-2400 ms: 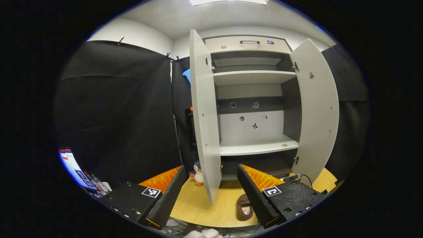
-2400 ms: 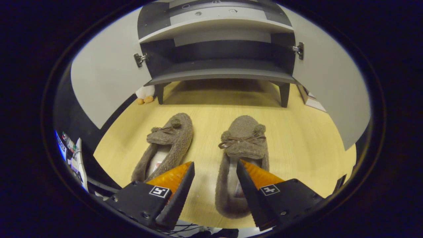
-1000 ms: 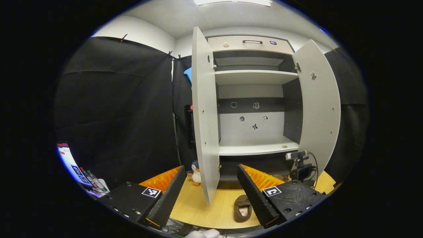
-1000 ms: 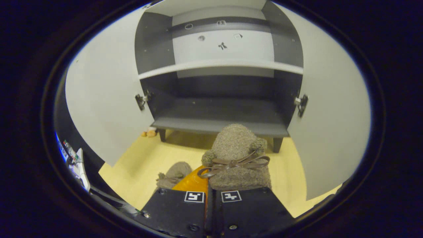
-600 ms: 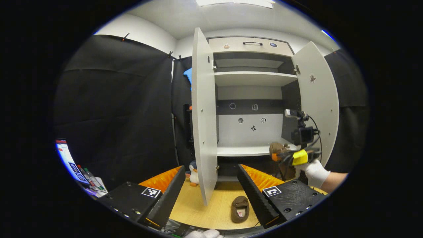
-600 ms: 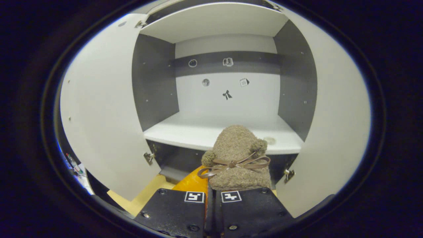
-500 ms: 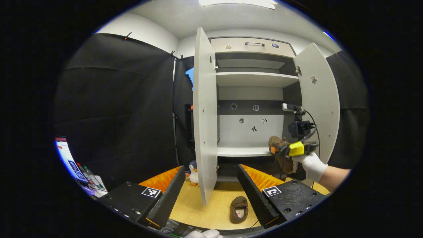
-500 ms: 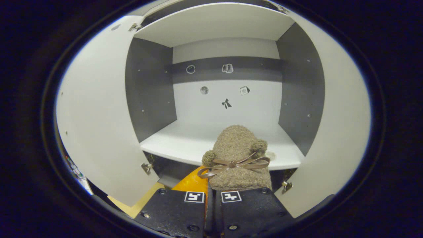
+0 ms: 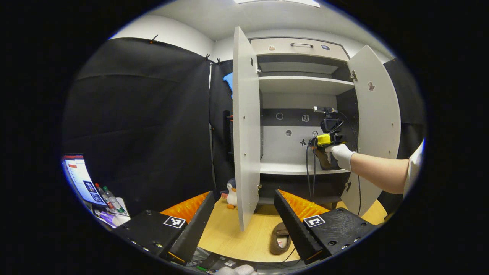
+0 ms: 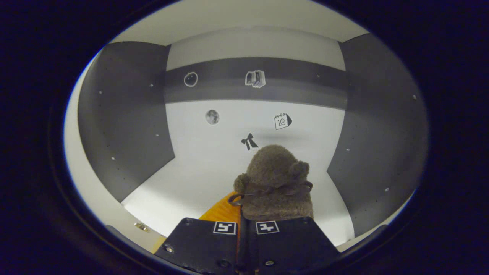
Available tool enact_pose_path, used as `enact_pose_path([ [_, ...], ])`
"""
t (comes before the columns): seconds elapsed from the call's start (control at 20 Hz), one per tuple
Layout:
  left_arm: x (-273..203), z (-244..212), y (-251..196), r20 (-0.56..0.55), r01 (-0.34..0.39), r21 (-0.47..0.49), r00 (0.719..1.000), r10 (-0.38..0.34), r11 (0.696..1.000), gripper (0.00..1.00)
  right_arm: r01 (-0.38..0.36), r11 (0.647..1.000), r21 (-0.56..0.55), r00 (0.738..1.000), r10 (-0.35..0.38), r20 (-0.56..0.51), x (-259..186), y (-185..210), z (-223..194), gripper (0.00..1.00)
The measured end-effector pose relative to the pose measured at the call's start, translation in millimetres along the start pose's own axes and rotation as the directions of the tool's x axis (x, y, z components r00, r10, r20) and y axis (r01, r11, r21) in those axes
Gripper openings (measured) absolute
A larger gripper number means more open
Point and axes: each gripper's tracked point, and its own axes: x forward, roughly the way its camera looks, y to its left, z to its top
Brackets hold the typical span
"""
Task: Grab one shoe with the right hand and put it into the shoe cabinet, grab the other shoe with the left hand and put it into the shoe cabinet; then close the right door with the right hand and the left door with the left hand.
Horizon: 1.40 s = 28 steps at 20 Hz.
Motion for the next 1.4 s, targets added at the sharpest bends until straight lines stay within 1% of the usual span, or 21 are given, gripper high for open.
enact_pose_path([
  [0.1, 0, 1, 3, -0.001, -0.018, 0.003, 1.0, 0.018, 1.0, 0.96, -0.018, 0.998, 0.058, 0.997, 0.022, -0.08, 22, 3, -9, 0.06],
  [0.15, 0, -1, 3, -0.002, -0.023, 0.003, 1.0, 0.023, 1.0, 0.96, -0.011, 0.997, 0.072, 0.993, 0.02, -0.115, 30, 2, -13, 0.05],
  [0.2, 0, -2, 3, -0.006, -0.026, 0.002, 1.0, 0.026, 1.0, 0.96, -0.004, 0.998, 0.059, 0.99, 0.012, -0.141, 36, -2, -15, 0.06],
  [0.25, -1, -4, 3, -0.01, -0.027, 0.002, 1.0, 0.027, 1.0, 0.96, 0.003, 0.999, 0.049, 0.988, 0.005, -0.156, 41, -4, -17, 0.04],
  [0.35, -2, -5, 3, -0.015, -0.028, 0.004, 0.999, 0.028, 1.0, 0.96, 0.004, 0.998, 0.068, 0.981, 0.009, -0.194, 43, -3, -22, 0.04],
  [0.45, -3, -5, 1, -0.013, -0.026, 0.002, 1.0, 0.026, 1.0, 0.96, 0.019, 0.995, 0.101, 0.973, 0.005, -0.231, 44, -6, -25, 0.06],
  [0.5, -3, -3, 1, -0.009, -0.025, 0.001, 1.0, 0.025, 1.0, 0.96, 0.019, 0.995, 0.1, 0.97, 0.006, -0.245, 42, -6, -27, 0.06],
  [0.55, -3, -1, 1, -0.006, -0.023, 0.0, 1.0, 0.023, 1.0, 0.96, 0.026, 0.996, 0.09, 0.968, -0.003, -0.251, 41, -8, -26, 0.08],
  [0.6, -4, 0, 1, -0.002, -0.02, -0.001, 1.0, 0.02, 1.0, 0.96, 0.021, 0.996, 0.089, 0.969, 0.001, -0.248, 37, -6, -26, 0.18],
  [0.65, -4, 0, 2, 0.002, -0.02, -0.002, 1.0, 0.02, 1.0, 0.96, 0.012, 0.996, 0.09, 0.972, 0.009, -0.234, 34, -4, -23, 0.15],
  [0.75, -5, -1, 1, 0.002, -0.014, -0.005, 1.0, 0.014, 1.0, 0.96, 0.015, 0.996, 0.09, 0.978, 0.004, -0.209, 22, -5, -16, 0.38],
  [0.8, -6, 1, 2, 0.004, -0.011, -0.006, 1.0, 0.011, 1.0, 0.96, 0.001, 0.995, 0.095, 0.98, 0.018, -0.197, 15, -1, -14, 0.57],
  [0.85, -8, 2, 1, 0.008, -0.007, -0.006, 1.0, 0.007, 1.0, 0.96, -0.01, 0.995, 0.096, 0.982, 0.028, -0.187, 9, 1, -12, 0.68],
  [0.95, -10, 4, 3, 0.015, 0.001, -0.001, 1.0, -0.001, 1.0, 0.96, -0.017, 0.995, 0.098, 0.987, 0.033, -0.156, -8, 1, -8, 0.76],
  [1.05, -14, 7, 3, 0.023, 0.011, 0.001, 1.0, -0.011, 1.0, 0.96, -0.025, 0.994, 0.105, 0.99, 0.039, -0.132, -23, 1, -5, 0.86],
  [1.1, -15, 7, 3, 0.026, 0.017, -0.001, 1.0, -0.017, 1.0, 0.96, -0.031, 0.994, 0.106, 0.993, 0.043, -0.113, -30, 1, -1, 0.8],
  [1.2, -18, 8, 3, 0.03, 0.033, -0.003, 0.999, -0.033, 0.999, 0.96, -0.005, 0.997, 0.079, 0.997, 0.011, -0.078, -41, -7, 8, 0.79],
  [1.25, -19, 8, 3, 0.032, 0.038, -0.004, 0.999, -0.038, 0.999, 0.96, -0.004, 0.998, 0.067, 0.998, 0.008, -0.064, -47, -8, 12, 0.81],
  [1.35, -24, 11, 2, 0.042, 0.055, -0.008, 0.998, -0.054, 0.998, 0.96, -0.003, 0.999, 0.053, 0.999, 0.005, -0.038, -61, -8, 17, 1.0],
  [1.4, -26, 12, 2, 0.047, 0.062, -0.007, 0.997, -0.062, 0.998, 0.96, -0.004, 0.999, 0.047, 1.0, 0.006, -0.026, -72, -8, 19, 0.98],
])
